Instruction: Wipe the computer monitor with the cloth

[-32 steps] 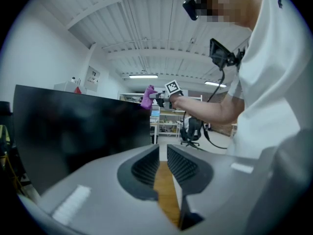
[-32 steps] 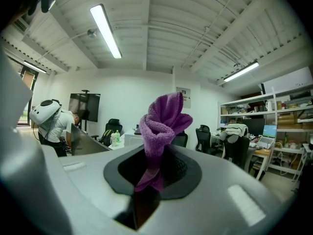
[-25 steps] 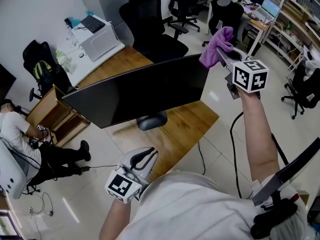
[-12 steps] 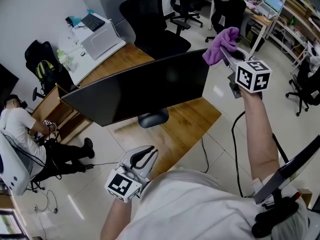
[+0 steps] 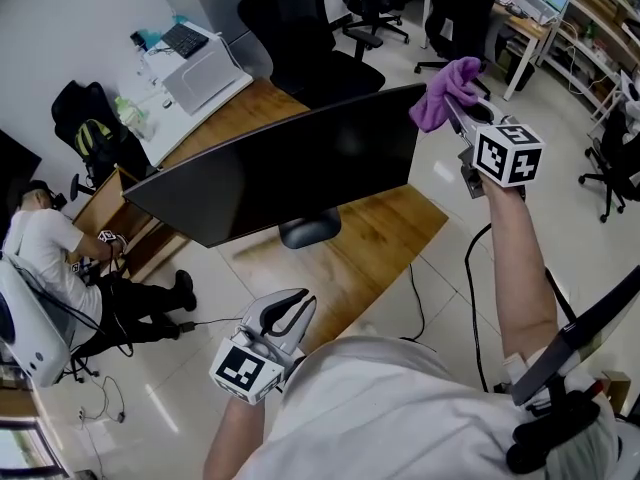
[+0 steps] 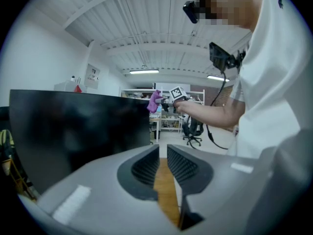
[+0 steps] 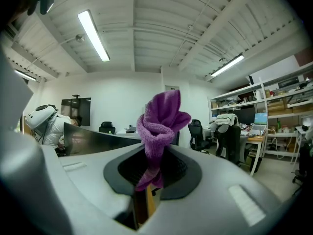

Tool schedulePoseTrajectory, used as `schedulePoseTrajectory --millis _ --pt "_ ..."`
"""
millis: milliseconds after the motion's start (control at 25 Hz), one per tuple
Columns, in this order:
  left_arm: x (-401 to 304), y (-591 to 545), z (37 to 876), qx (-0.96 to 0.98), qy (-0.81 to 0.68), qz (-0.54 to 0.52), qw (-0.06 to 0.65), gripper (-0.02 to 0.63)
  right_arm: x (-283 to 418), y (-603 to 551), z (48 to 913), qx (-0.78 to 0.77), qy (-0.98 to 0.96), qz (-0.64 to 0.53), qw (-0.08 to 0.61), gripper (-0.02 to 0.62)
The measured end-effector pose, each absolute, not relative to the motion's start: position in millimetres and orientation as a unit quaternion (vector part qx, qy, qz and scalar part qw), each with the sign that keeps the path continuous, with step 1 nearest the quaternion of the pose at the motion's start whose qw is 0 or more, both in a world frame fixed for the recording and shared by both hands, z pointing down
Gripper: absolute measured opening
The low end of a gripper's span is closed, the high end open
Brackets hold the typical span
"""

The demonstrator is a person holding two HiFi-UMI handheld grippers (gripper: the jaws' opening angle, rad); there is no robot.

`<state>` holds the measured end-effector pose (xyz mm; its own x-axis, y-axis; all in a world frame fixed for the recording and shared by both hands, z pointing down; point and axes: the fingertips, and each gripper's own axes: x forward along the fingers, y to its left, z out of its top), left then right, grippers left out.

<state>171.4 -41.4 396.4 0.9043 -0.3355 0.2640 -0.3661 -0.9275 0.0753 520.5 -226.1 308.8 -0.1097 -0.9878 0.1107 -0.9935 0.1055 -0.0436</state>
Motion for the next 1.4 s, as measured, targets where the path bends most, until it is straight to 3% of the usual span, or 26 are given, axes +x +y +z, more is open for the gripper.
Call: schedulePoseTrajectory --millis 1400 --pt "147 -36 396 0.960 -0.219 0.156 0.083 0.071 510 -224 491 0.666 -0.720 0.152 0.120 0.057"
